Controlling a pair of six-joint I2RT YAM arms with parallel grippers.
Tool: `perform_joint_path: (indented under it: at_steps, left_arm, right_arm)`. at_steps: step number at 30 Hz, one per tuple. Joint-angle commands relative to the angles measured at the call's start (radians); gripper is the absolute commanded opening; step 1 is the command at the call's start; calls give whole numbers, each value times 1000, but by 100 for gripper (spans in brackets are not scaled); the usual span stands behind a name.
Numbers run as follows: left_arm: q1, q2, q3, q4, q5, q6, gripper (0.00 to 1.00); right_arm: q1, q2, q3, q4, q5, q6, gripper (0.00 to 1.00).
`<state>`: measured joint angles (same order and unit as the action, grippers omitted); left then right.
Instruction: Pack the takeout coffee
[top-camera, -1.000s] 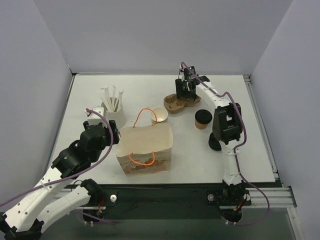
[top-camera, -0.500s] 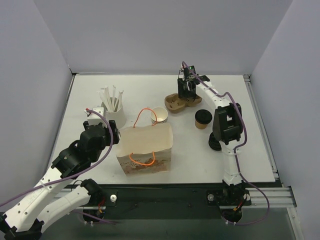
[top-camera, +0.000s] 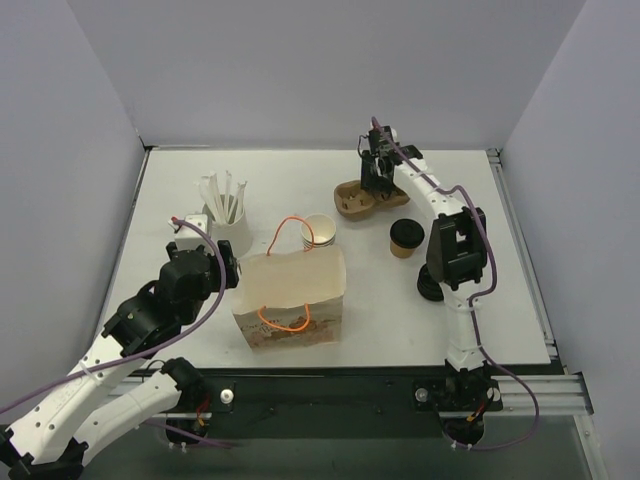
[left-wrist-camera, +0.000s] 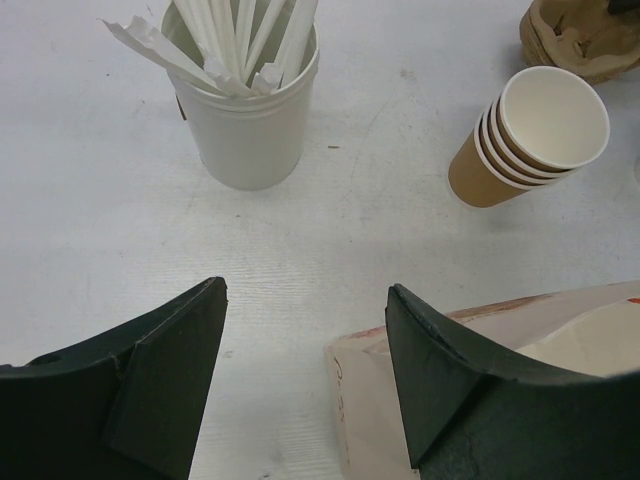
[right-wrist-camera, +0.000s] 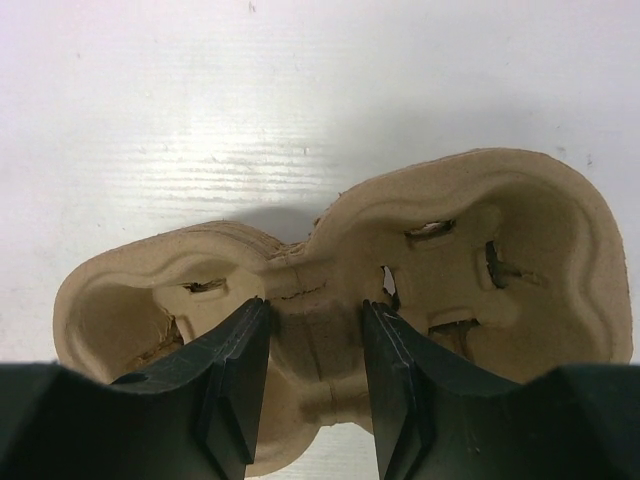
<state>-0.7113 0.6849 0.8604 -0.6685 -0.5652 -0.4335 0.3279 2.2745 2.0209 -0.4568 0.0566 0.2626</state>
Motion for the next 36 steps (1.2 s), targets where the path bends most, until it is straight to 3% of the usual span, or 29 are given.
perform_joint_path:
  at_steps: [1, 8, 14, 20, 22, 24, 29, 32, 36]
  left_arm:
    - [4, -4, 9, 58, 14, -1, 75]
    - [4, -10, 2, 58, 18, -2, 75]
    - [4, -8, 8, 52, 14, 1, 75]
    - [6, -15, -9, 52, 16, -8, 75]
    - [4, -16, -11, 53, 16, -10, 75]
    - [4, -18, -15, 55, 18, -13, 75]
    - [4, -7, -17, 61, 21, -10, 75]
    - [4, -2, -11, 61, 21, -10, 75]
    - [4, -11, -17, 56, 18, -13, 75]
  right_arm:
    - [-6, -150, 79, -23, 75, 44, 37]
    - [-7, -116, -2, -28, 92, 84, 37]
    - [-10, -69, 103, -112, 97, 93, 36]
    - [-12, -180, 61, -39, 35, 102, 36]
    - [9, -207, -48, 25, 101, 58, 35]
    - [36, -181, -50, 34, 228, -31, 36]
    - [10, -153, -57, 0, 85, 52, 36]
    - [-33, -161, -53, 12, -116, 156, 37]
    - [-14, -168, -42, -8, 47, 107, 37]
